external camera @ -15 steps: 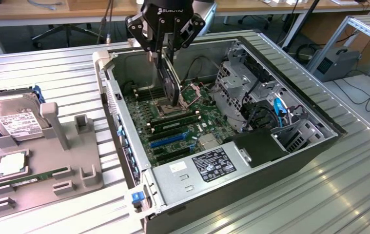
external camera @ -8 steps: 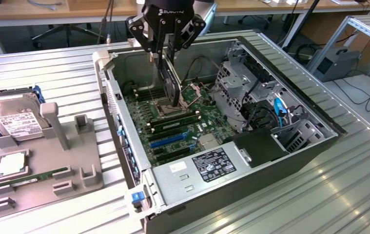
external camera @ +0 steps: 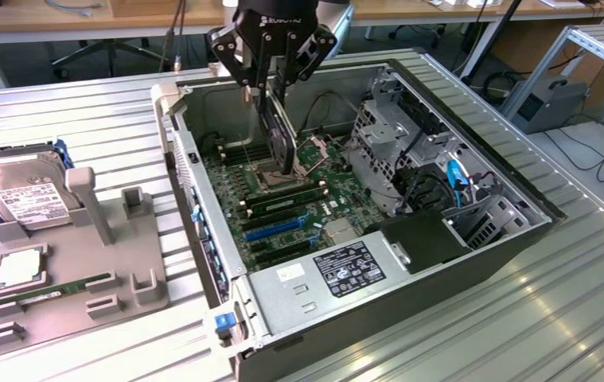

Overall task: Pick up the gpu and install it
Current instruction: 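Pick up the gpu and move the gpu toward the slot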

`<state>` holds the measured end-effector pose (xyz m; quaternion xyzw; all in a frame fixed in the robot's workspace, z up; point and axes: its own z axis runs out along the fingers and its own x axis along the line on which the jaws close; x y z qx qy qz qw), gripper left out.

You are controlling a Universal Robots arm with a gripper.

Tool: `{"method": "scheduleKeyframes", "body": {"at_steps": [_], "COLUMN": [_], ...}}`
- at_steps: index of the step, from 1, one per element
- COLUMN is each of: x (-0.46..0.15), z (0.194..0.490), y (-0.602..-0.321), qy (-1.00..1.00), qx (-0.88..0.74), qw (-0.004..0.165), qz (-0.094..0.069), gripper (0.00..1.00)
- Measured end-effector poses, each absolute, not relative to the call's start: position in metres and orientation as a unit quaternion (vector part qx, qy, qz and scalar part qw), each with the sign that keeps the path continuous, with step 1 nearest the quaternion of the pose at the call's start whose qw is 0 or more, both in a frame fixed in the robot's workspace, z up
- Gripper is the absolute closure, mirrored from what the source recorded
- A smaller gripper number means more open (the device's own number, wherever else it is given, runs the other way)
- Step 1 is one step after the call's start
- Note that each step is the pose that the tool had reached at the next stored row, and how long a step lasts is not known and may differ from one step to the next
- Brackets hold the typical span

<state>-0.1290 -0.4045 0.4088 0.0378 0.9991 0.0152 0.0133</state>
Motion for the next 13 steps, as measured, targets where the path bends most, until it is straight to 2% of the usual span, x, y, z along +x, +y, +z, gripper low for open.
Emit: {"method": "scheduleKeyframes", "body": {"at_steps": [13], "x": [-0.1263], "z": [0.4063], "y": [-0.4045], "qy": [0.999], "qx": [0.038], "qw": [0.013], "qz": [0.015], "gripper": [0.73]}}
